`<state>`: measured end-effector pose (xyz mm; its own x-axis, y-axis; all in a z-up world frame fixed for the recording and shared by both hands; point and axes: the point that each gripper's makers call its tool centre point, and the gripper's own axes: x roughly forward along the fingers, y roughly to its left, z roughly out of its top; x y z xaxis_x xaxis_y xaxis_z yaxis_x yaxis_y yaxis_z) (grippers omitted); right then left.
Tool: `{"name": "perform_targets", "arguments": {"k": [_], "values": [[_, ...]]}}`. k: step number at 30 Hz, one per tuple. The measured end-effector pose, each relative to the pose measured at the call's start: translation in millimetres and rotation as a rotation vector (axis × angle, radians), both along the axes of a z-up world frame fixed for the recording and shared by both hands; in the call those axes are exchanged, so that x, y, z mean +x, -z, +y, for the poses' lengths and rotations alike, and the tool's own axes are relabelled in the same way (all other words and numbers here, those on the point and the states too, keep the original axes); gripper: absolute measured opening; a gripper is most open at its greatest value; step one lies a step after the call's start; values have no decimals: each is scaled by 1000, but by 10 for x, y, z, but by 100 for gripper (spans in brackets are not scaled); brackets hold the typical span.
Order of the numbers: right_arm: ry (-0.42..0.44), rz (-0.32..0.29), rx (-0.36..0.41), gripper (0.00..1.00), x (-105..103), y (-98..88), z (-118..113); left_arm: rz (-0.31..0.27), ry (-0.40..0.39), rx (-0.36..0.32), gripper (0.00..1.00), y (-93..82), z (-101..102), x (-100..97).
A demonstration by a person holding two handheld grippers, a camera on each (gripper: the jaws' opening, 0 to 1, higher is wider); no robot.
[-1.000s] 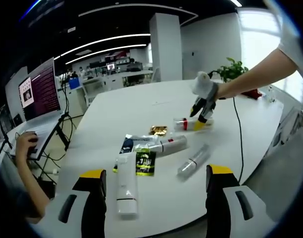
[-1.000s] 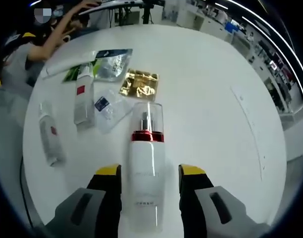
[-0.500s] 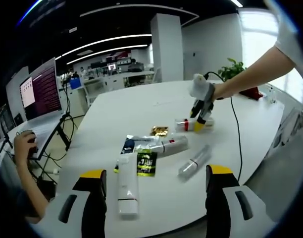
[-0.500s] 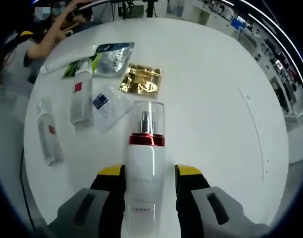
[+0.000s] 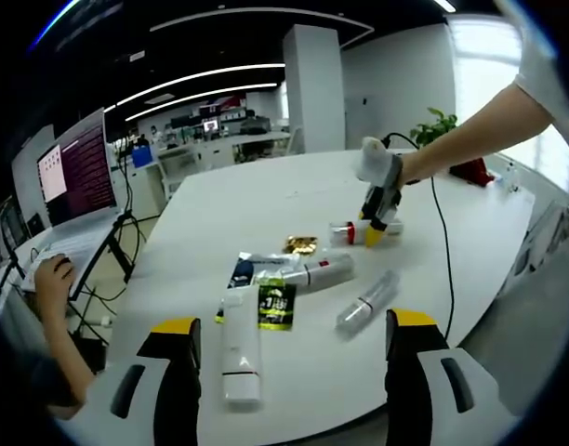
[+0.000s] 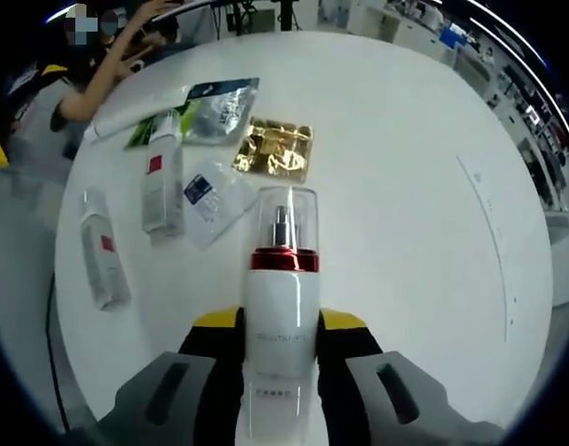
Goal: Arrange the skincare products in the storage area until every visible bottle or jar stands upright without overlapping.
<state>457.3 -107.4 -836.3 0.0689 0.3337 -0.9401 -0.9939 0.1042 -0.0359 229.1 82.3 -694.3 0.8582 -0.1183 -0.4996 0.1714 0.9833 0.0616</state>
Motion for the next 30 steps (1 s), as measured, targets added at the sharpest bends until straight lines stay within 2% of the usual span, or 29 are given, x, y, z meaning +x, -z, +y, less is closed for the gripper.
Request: {"name": "perform_targets", "arguments": {"k": [6,13,15,17,27,30], "values": [[-2,-13,-1,29,-8,-12,-15,-2,-2,4,78,-4,7,1],[8,-60,25,28,-4,-29,-28,-5,0,6,77,-12,3,1],[5,-73,28,28,-58,-82,-5,-5,0,5,77,-13,1,2],[-2,-84,31,27,-52,-41,-27,-7,1,5,77,-15,0,1],[32,-91,75,27,-124,-118,-99,-11,1,3,77,-27,1,5],[41,-96,86,27,-73,-123,-109,-13,2,4,77,-28,4,7]]}}
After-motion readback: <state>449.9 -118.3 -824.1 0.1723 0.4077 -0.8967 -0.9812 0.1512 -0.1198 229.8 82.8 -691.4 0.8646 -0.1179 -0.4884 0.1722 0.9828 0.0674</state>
